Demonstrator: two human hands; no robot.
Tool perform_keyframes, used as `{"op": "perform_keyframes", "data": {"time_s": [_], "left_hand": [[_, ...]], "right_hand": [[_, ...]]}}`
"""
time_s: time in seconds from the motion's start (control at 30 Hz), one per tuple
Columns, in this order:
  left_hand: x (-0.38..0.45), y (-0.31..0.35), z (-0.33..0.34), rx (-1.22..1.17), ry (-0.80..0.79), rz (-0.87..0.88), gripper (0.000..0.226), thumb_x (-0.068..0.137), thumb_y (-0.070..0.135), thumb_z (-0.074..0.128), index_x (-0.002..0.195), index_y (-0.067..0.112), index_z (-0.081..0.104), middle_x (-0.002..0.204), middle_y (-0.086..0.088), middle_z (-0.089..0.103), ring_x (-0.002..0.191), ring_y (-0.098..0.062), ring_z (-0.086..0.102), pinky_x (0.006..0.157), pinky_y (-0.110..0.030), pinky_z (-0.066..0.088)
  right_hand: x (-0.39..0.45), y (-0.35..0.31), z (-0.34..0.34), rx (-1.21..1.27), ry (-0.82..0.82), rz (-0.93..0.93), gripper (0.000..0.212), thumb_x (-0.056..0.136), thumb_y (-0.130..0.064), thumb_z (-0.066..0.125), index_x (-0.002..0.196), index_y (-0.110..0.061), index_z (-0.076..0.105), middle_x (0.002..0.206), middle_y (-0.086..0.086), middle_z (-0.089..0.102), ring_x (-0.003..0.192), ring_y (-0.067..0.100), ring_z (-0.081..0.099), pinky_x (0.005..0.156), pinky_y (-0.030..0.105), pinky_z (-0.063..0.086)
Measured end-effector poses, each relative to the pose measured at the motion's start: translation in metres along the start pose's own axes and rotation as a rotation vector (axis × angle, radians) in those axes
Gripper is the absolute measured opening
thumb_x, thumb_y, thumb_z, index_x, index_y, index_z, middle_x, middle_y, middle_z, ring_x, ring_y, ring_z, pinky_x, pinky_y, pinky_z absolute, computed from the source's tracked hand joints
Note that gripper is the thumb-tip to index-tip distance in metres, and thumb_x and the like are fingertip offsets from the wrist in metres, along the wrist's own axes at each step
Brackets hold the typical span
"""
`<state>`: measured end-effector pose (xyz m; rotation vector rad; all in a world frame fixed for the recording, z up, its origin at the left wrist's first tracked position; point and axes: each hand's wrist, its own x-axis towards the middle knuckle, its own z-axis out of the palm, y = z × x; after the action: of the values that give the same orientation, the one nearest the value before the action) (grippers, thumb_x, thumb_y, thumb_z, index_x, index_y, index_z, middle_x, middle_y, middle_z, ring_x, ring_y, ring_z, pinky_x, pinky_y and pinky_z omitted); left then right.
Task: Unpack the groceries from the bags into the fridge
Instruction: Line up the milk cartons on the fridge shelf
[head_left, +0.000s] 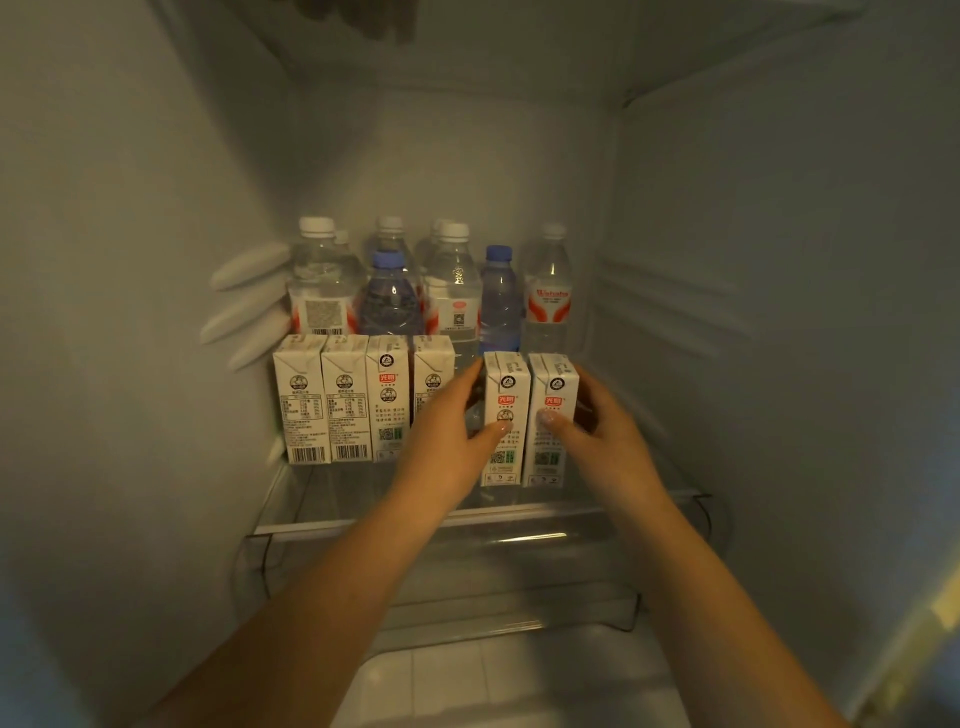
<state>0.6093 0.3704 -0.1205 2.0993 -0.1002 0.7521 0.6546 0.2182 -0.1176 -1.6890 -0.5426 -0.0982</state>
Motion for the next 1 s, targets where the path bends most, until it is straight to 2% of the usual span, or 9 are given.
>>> {"op": "perform_keyframes", "data": {"time_s": [0.07, 0.13, 0.2, 0.3, 0.4, 0.6, 0.73, 0.83, 1.0], "left_hand": [[-0.004, -0.006, 0.000, 0.150, 0.020, 0.053, 0.076, 0.079, 0.014, 0.072, 0.142, 0.031, 0.033, 0.136, 0.006, 0.047, 0.125, -0.008, 0.043, 0.101, -0.029, 0.042], [-0.011, -0.011, -0.002, 0.416, 0.086, 0.172, 0.090, 0.073, 0.018, 0.078, 0.146, 0.025, 0.026, 0.143, 0.001, 0.039, 0.131, -0.014, 0.032, 0.108, -0.036, 0.033], [-0.015, -0.013, -0.003, 0.649, 0.163, 0.302, 0.100, 0.063, 0.023, 0.085, 0.144, 0.020, 0.026, 0.145, -0.007, 0.036, 0.134, -0.022, 0.024, 0.109, -0.047, 0.028], [-0.014, -0.012, -0.004, 0.805, 0.194, 0.323, 0.106, 0.056, 0.033, 0.087, 0.142, 0.023, 0.025, 0.149, -0.012, 0.027, 0.141, -0.030, 0.013, 0.110, -0.059, 0.010], [-0.007, -0.014, -0.007, 0.863, 0.176, 0.270, 0.108, 0.056, 0.039, 0.086, 0.143, 0.028, 0.023, 0.153, -0.013, 0.020, 0.143, -0.031, 0.004, 0.108, -0.060, -0.002], [0.005, -0.021, -0.007, 0.911, 0.175, 0.196, 0.107, 0.057, 0.042, 0.085, 0.143, 0.034, 0.021, 0.153, -0.012, 0.014, 0.142, -0.032, 0.000, 0.105, -0.060, -0.008], [0.011, -0.025, -0.009, 0.939, 0.170, 0.157, 0.108, 0.058, 0.043, 0.084, 0.143, 0.034, 0.019, 0.154, -0.013, 0.018, 0.142, -0.032, 0.002, 0.107, -0.062, -0.005], [0.014, -0.027, -0.009, 0.965, 0.165, 0.141, 0.108, 0.061, 0.044, 0.082, 0.144, 0.034, 0.015, 0.154, -0.012, 0.015, 0.142, -0.031, -0.002, 0.108, -0.063, -0.005], [0.017, -0.035, -0.011, 0.994, 0.252, 0.183, 0.110, 0.049, 0.041, 0.089, 0.141, 0.027, 0.029, 0.148, -0.016, 0.024, 0.140, -0.035, 0.012, 0.106, -0.066, 0.006]], "right_hand": [[-0.002, 0.001, 0.000, -0.018, -0.047, -0.001, 0.064, 0.085, -0.008, 0.064, 0.137, -0.032, 0.037, 0.123, -0.016, 0.055, 0.111, -0.003, 0.050, 0.069, 0.007, 0.047], [-0.006, 0.004, 0.000, -0.053, -0.081, -0.007, 0.069, 0.084, -0.002, 0.065, 0.139, -0.030, 0.034, 0.117, -0.020, 0.054, 0.105, -0.010, 0.051, 0.067, 0.000, 0.043], [-0.008, 0.007, 0.002, -0.090, -0.073, -0.020, 0.070, 0.084, 0.000, 0.064, 0.139, -0.030, 0.033, 0.108, -0.028, 0.052, 0.092, -0.024, 0.049, 0.065, -0.004, 0.039], [-0.007, 0.008, 0.005, -0.110, -0.043, -0.018, 0.071, 0.084, 0.001, 0.063, 0.140, -0.029, 0.033, 0.101, -0.032, 0.048, 0.081, -0.033, 0.044, 0.061, -0.005, 0.038], [-0.002, 0.010, 0.008, -0.127, -0.034, -0.016, 0.070, 0.083, 0.000, 0.065, 0.139, -0.029, 0.033, 0.102, -0.031, 0.048, 0.080, -0.027, 0.047, 0.059, -0.004, 0.039], [0.014, 0.011, 0.014, -0.117, -0.051, -0.008, 0.072, 0.083, -0.001, 0.065, 0.140, -0.030, 0.032, 0.112, -0.021, 0.050, 0.087, -0.016, 0.048, 0.063, 0.002, 0.042], [0.024, 0.015, 0.018, -0.108, -0.063, -0.010, 0.072, 0.083, -0.002, 0.065, 0.141, -0.028, 0.031, 0.117, -0.016, 0.052, 0.103, -0.003, 0.049, 0.072, 0.009, 0.042], [0.032, 0.016, 0.024, -0.096, -0.074, -0.009, 0.072, 0.083, -0.001, 0.065, 0.140, -0.029, 0.031, 0.114, -0.016, 0.052, 0.101, -0.003, 0.050, 0.070, 0.008, 0.043], [0.041, 0.015, 0.031, -0.098, -0.098, -0.018, 0.069, 0.083, 0.002, 0.063, 0.138, -0.028, 0.034, 0.113, -0.016, 0.052, 0.098, -0.006, 0.048, 0.062, 0.001, 0.044]]}}
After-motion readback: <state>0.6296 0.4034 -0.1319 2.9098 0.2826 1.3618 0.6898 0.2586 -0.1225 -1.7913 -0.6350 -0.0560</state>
